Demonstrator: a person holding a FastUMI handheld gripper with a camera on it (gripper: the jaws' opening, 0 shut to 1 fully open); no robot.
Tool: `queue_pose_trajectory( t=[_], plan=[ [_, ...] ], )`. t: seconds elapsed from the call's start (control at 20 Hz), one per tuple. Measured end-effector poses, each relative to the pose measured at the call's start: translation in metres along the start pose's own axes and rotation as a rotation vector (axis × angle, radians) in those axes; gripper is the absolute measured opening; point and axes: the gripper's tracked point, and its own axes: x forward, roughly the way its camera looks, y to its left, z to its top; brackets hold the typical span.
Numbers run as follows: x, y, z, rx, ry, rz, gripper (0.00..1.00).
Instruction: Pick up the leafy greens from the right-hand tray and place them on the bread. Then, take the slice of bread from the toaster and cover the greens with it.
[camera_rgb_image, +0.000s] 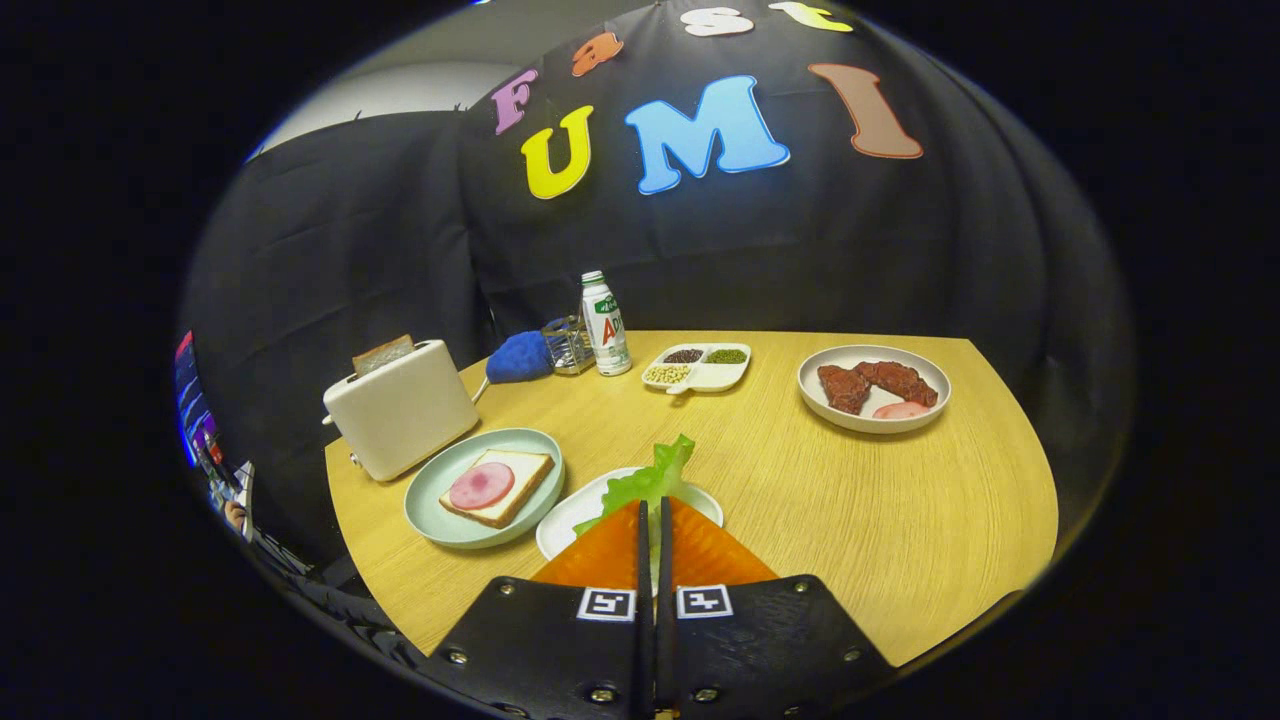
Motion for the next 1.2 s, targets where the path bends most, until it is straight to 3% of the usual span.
queue_pose_trajectory(
  t=[0.85, 1.2],
  plan=[
    [-0.022, 0.04, 0.065, -0.105, -0.095, 0.054, 0.01],
    [-0.009, 0.078, 0.076, -0.121, -0.103, 0.14, 0.01]
  ],
)
